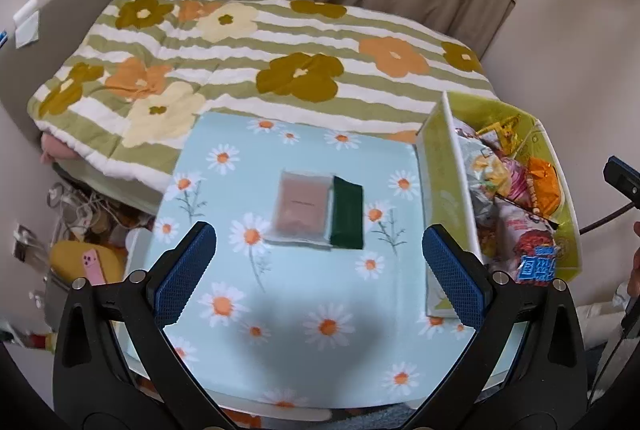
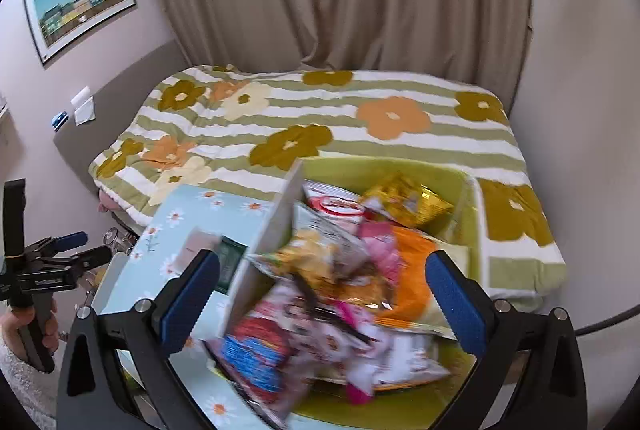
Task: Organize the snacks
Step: 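Move both tools toward the pink pouch and dark green packet on the table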
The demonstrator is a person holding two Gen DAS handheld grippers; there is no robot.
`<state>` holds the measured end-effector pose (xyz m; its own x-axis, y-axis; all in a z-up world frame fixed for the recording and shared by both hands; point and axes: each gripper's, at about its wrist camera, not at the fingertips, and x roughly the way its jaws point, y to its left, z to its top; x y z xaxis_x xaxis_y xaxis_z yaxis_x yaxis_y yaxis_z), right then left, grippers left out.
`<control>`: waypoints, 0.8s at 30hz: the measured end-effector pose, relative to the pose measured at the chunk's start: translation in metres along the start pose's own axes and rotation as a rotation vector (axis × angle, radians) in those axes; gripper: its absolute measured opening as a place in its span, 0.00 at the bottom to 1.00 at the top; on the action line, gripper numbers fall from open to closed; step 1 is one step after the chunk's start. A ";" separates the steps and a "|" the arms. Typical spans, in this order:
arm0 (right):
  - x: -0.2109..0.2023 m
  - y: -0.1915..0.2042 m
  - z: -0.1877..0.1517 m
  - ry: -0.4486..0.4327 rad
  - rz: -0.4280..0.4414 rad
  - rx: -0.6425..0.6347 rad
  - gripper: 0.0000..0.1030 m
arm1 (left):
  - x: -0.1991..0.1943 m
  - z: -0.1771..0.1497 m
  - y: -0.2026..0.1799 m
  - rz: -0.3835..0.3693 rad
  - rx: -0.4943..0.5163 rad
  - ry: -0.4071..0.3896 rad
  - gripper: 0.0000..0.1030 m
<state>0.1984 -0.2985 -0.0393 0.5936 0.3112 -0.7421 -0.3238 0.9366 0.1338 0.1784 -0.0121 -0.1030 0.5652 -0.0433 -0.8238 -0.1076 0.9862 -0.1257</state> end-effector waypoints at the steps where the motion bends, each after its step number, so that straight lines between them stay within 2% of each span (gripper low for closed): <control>1: 0.002 0.010 0.002 -0.003 0.004 0.001 0.99 | -0.001 0.002 0.007 -0.003 0.005 -0.005 1.00; 9: 0.027 0.094 0.012 -0.021 0.012 0.043 0.99 | 0.002 0.024 0.066 -0.065 0.066 0.002 1.00; 15: 0.061 0.143 0.008 0.009 -0.043 0.063 0.99 | 0.026 0.039 0.105 -0.127 0.122 0.043 1.00; 19: 0.086 0.162 -0.009 0.033 -0.081 0.106 0.99 | 0.052 0.045 0.116 -0.164 0.156 0.100 1.00; 24: 0.118 0.177 -0.038 0.069 -0.153 0.099 0.99 | 0.093 0.050 0.109 -0.208 0.195 0.183 1.00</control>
<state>0.1832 -0.1026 -0.1282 0.5772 0.1554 -0.8016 -0.1572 0.9845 0.0777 0.2599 0.0995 -0.1657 0.4008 -0.2573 -0.8793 0.1627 0.9645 -0.2081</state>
